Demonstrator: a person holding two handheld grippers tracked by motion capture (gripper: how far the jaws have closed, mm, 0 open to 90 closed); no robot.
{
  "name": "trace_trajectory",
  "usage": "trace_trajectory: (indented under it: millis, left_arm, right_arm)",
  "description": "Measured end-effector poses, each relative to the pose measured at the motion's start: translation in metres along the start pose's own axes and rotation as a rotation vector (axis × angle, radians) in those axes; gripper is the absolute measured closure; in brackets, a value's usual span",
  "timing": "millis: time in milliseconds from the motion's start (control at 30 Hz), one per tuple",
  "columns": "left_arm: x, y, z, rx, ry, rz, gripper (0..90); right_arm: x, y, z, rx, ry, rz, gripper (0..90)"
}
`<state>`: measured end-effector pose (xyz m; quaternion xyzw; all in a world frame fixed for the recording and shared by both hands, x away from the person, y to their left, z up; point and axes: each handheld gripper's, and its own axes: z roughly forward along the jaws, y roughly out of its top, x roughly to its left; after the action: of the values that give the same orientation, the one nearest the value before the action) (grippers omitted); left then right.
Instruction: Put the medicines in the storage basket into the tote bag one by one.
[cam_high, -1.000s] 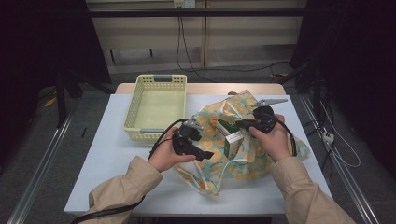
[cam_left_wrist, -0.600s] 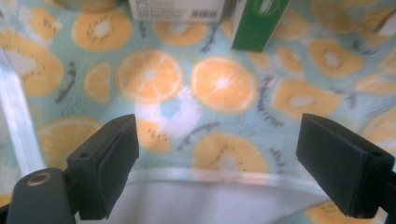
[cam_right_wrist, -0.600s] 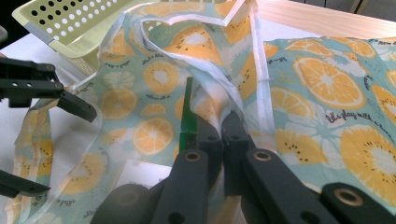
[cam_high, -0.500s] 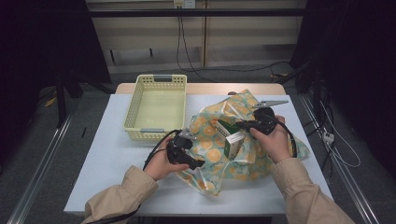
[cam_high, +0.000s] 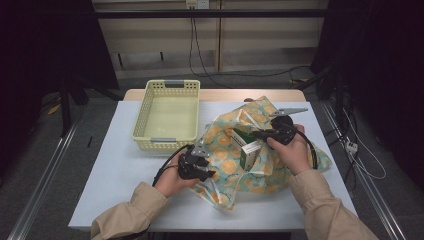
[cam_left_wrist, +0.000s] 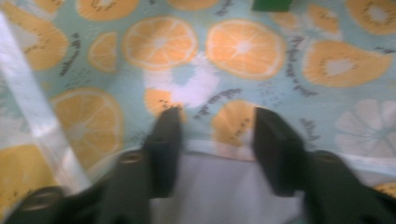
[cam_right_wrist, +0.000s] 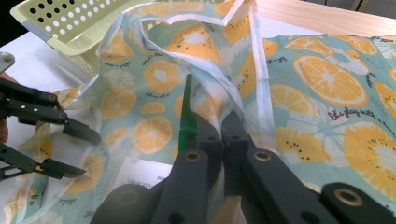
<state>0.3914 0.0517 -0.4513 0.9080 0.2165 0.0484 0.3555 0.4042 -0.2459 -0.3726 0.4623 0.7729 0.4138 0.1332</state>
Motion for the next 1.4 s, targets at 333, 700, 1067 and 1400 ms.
trace_trajectory:
  millis: [333, 700, 1067, 1400]
  left_arm:
    - [0.001, 0.001, 0.001, -0.008, 0.008, -0.036, 77.2]
    - [0.005, 0.001, 0.001, -0.008, -0.052, -0.124, 90.0]
    - [0.008, 0.029, -0.026, -0.042, -0.069, -0.130, 90.0]
    - [0.007, 0.024, -0.020, -0.059, -0.106, -0.137, 90.0]
  right_arm:
    - [0.000, -0.001, 0.000, -0.003, 0.001, 0.001, 89.2]
    - [0.001, -0.001, 0.000, -0.002, 0.000, 0.002, 89.2]
    - [-0.001, 0.000, -0.002, -0.009, 0.007, 0.006, 89.2]
    - [0.001, 0.000, -0.002, -0.005, 0.012, 0.006, 89.2]
